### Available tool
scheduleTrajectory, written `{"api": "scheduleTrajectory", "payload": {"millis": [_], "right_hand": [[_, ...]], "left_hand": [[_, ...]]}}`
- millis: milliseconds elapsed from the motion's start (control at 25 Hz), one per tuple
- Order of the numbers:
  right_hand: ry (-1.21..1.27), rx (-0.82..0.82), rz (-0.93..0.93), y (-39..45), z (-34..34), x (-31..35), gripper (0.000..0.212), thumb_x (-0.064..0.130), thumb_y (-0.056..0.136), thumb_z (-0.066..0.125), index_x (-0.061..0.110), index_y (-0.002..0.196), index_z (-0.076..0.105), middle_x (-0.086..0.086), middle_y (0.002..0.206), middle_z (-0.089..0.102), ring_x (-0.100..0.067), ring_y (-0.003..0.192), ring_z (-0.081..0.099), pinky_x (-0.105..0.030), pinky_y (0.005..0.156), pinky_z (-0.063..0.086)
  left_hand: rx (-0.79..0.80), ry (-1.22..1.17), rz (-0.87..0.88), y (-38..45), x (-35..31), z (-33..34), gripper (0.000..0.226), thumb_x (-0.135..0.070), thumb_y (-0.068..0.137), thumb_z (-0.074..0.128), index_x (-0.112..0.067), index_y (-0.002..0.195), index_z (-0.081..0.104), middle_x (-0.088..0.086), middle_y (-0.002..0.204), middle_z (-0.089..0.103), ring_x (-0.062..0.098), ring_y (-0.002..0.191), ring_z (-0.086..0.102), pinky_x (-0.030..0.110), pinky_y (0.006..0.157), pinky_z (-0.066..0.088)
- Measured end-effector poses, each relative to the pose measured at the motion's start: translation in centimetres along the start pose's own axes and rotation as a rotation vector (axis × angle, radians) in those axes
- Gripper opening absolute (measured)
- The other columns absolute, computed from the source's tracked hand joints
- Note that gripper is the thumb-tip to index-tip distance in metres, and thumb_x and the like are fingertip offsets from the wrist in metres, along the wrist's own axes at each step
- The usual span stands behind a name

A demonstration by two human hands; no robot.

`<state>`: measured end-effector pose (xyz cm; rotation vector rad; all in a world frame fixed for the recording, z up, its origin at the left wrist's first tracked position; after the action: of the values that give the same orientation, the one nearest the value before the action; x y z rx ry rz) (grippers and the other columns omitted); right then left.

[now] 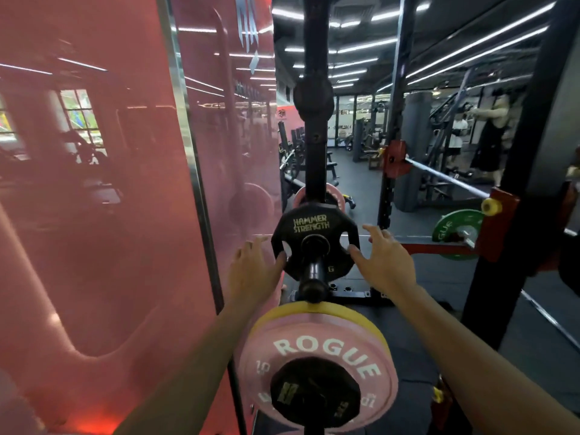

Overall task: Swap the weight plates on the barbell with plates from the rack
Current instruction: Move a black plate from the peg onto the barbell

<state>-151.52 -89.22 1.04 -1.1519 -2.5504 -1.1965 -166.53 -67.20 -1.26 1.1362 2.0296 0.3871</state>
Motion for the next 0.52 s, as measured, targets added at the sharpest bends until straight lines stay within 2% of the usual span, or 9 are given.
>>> {"api": "scheduleTrajectory", "payload": {"millis": [160,320,520], "right_hand": [[-0.056,-0.006,0.04,2.5,1.5,0.6,0.052,0.048,0.09,0.056,0.022,0.133,0.045,-0.008,0.115,0.062,-0.029,0.099,0.06,-0.035,0.067,0.047],[-0.073,-0.003,0.049,3.1,2.7,1.4,0.04,0.04,0.09,0.056,0.023,0.125,0.045,-0.006,0.106,0.065,-0.028,0.091,0.062,-0.033,0.061,0.04],[-0.087,-0.027,0.087,2.6,2.2,2.0,0.034,0.039,0.089,0.058,0.021,0.115,0.047,-0.006,0.095,0.064,-0.03,0.082,0.061,-0.032,0.058,0.036]], "left_hand": [[0.045,0.011,0.035,3.7,1.5,2.2,0.058,-0.064,0.088,0.039,-0.027,0.131,0.049,0.006,0.122,0.057,0.03,0.113,0.052,0.045,0.089,0.046],[0.067,0.012,0.139,5.2,2.1,3.8,0.063,-0.066,0.085,0.03,-0.018,0.114,0.058,0.007,0.103,0.061,0.032,0.094,0.058,0.042,0.076,0.049],[0.028,-0.125,0.229,5.5,3.2,4.4,0.049,-0.061,0.088,0.043,-0.017,0.101,0.06,0.002,0.092,0.065,0.025,0.085,0.057,0.037,0.07,0.047]]}}
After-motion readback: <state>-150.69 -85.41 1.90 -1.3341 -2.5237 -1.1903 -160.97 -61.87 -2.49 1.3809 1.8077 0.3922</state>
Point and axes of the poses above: each hand's wrist, its own y-axis towards the middle knuckle, its own z-axis out of the palm, x = y × z, the point moved 2 cm from there along y, towards the middle knuckle
